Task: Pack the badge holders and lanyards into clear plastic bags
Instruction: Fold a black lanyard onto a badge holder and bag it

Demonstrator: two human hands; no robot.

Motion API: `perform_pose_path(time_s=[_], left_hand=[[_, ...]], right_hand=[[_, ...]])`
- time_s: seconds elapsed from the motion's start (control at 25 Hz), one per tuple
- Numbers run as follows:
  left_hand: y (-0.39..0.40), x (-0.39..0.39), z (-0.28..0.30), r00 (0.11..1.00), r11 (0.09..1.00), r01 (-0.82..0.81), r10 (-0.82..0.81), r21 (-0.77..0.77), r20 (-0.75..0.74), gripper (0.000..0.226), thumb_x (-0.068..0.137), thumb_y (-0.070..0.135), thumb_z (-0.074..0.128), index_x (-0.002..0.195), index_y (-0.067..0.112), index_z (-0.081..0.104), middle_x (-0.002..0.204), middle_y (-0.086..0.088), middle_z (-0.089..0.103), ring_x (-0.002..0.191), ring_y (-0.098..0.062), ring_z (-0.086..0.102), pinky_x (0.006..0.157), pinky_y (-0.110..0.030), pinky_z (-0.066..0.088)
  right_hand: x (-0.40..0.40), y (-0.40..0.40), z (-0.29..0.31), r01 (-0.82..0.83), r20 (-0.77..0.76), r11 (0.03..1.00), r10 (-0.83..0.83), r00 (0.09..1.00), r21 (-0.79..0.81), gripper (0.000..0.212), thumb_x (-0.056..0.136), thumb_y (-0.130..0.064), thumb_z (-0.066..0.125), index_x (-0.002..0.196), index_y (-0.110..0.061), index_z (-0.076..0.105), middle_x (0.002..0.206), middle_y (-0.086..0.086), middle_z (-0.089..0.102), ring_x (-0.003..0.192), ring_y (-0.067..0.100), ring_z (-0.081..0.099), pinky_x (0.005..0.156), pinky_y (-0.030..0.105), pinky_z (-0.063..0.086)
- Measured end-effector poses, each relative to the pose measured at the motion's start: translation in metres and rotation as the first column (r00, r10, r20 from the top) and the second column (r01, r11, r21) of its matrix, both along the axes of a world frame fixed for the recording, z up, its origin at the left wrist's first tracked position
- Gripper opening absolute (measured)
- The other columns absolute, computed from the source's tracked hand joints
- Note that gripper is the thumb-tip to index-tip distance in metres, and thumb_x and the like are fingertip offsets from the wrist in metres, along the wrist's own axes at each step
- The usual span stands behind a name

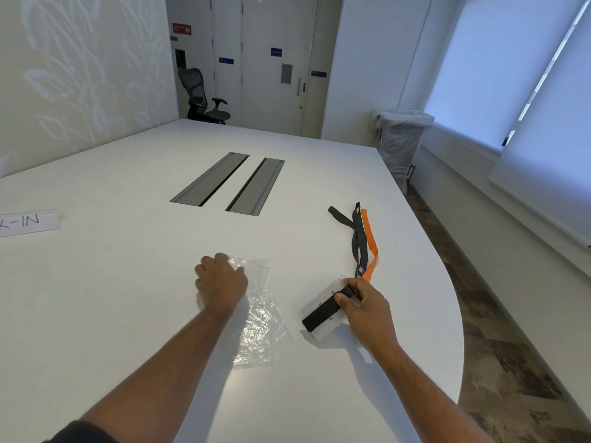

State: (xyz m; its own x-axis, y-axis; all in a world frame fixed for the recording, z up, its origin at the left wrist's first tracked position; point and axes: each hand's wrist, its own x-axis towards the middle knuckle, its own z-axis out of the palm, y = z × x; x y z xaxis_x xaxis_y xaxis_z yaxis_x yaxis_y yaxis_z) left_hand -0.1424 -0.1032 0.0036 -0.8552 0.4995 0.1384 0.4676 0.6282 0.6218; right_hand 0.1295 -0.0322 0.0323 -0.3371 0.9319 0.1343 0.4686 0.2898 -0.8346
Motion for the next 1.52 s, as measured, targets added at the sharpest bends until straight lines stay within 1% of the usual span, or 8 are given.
perform_pose_path(time_s=[0.16, 0.36, 0.56, 0.72, 0.88, 1.16, 1.32, 1.52], left_hand=[[-0.003, -0.012, -0.009, 0.995, 0.983, -0.092, 0.095, -0.16, 0.01, 0.058, 0.094, 0.048, 0.064, 0.127, 0.001, 0.053, 0.135, -0.019, 0.05, 0.13, -0.037, 0.043, 0.104, -0.048, 0.04], [-0.001, -0.017, -0.012, 0.997, 0.978, -0.069, 0.062, -0.196, -0.041, 0.04, 0.092, 0.034, 0.065, 0.117, 0.003, 0.06, 0.126, -0.016, 0.055, 0.124, -0.036, 0.048, 0.099, -0.046, 0.043], [0.0, -0.019, -0.013, 0.999, 0.995, -0.032, 0.028, -0.095, -0.044, 0.027, 0.092, 0.018, 0.066, 0.116, 0.009, 0.059, 0.121, -0.017, 0.057, 0.117, -0.037, 0.054, 0.094, -0.047, 0.046], [0.006, -0.021, -0.005, 0.998, 0.989, 0.047, -0.041, 0.14, -0.043, 0.008, 0.093, 0.009, 0.063, 0.101, 0.008, 0.06, 0.109, -0.018, 0.062, 0.103, -0.039, 0.061, 0.085, -0.046, 0.049], [0.015, -0.011, 0.015, 0.982, 0.905, 0.178, -0.191, 0.387, -0.006, 0.012, 0.094, -0.001, 0.059, 0.098, 0.01, 0.061, 0.1, -0.007, 0.07, 0.097, -0.029, 0.067, 0.08, -0.034, 0.048], [0.03, 0.032, 0.055, 0.856, 0.695, 0.516, -0.436, 0.5, -0.277, 0.026, 0.085, -0.008, 0.058, 0.091, 0.014, 0.071, 0.094, 0.005, 0.067, 0.082, -0.007, 0.063, 0.077, -0.002, 0.041], [0.03, 0.057, 0.069, 0.761, 0.614, 0.642, -0.58, 0.459, -0.289, 0.022, 0.077, -0.003, 0.057, 0.081, 0.016, 0.068, 0.086, 0.007, 0.067, 0.075, -0.004, 0.06, 0.067, -0.005, 0.04], [0.024, 0.075, 0.07, 0.637, 0.543, 0.762, -0.725, 0.352, -0.261, 0.016, 0.075, 0.004, 0.059, 0.077, 0.017, 0.067, 0.082, 0.007, 0.067, 0.076, -0.008, 0.062, 0.068, -0.011, 0.045]], right_hand=[[0.0, 0.001, -0.003, 0.011, -0.008, 1.0, -0.011, 1.0, -0.024, 0.018, 0.097, -0.024, 0.064, 0.114, -0.028, 0.062, 0.108, -0.011, 0.065, 0.097, 0.015, 0.061, 0.082, 0.026, 0.042], [-0.001, 0.002, -0.005, 0.019, -0.001, 0.999, -0.019, 1.0, -0.029, 0.019, 0.098, -0.025, 0.063, 0.116, -0.028, 0.06, 0.111, -0.01, 0.064, 0.099, 0.017, 0.061, 0.087, 0.03, 0.045], [0.0, 0.002, -0.003, 0.03, -0.021, 1.0, -0.03, 0.999, -0.006, 0.018, 0.097, -0.024, 0.063, 0.109, -0.036, 0.056, 0.105, -0.014, 0.063, 0.096, 0.015, 0.06, 0.081, 0.027, 0.041], [0.0, 0.006, 0.001, 0.064, -0.039, 0.998, -0.064, 0.997, -0.009, 0.02, 0.097, -0.025, 0.063, 0.109, -0.039, 0.054, 0.104, -0.016, 0.06, 0.093, 0.015, 0.06, 0.081, 0.028, 0.042], [0.003, 0.009, 0.005, 0.092, -0.102, 0.995, -0.096, 0.99, -0.036, 0.022, 0.099, -0.021, 0.061, 0.11, -0.037, 0.051, 0.111, -0.014, 0.059, 0.1, 0.017, 0.059, 0.084, 0.03, 0.042], [0.007, 0.007, 0.029, 0.149, -0.247, 0.986, -0.126, 0.961, 0.079, 0.028, 0.102, -0.015, 0.055, 0.105, -0.04, 0.043, 0.103, -0.031, 0.052, 0.094, 0.008, 0.062, 0.086, 0.023, 0.049], [0.011, 0.005, 0.05, 0.222, -0.416, 0.968, -0.156, 0.896, 0.115, 0.022, 0.103, -0.017, 0.053, 0.115, -0.032, 0.041, 0.107, -0.025, 0.054, 0.098, 0.002, 0.063, 0.069, 0.005, 0.052], [0.01, 0.001, 0.063, 0.236, -0.511, 0.966, -0.149, 0.846, 0.108, 0.023, 0.104, -0.015, 0.051, 0.117, -0.031, 0.04, 0.108, -0.023, 0.054, 0.099, -0.011, 0.059, 0.067, 0.002, 0.05]])
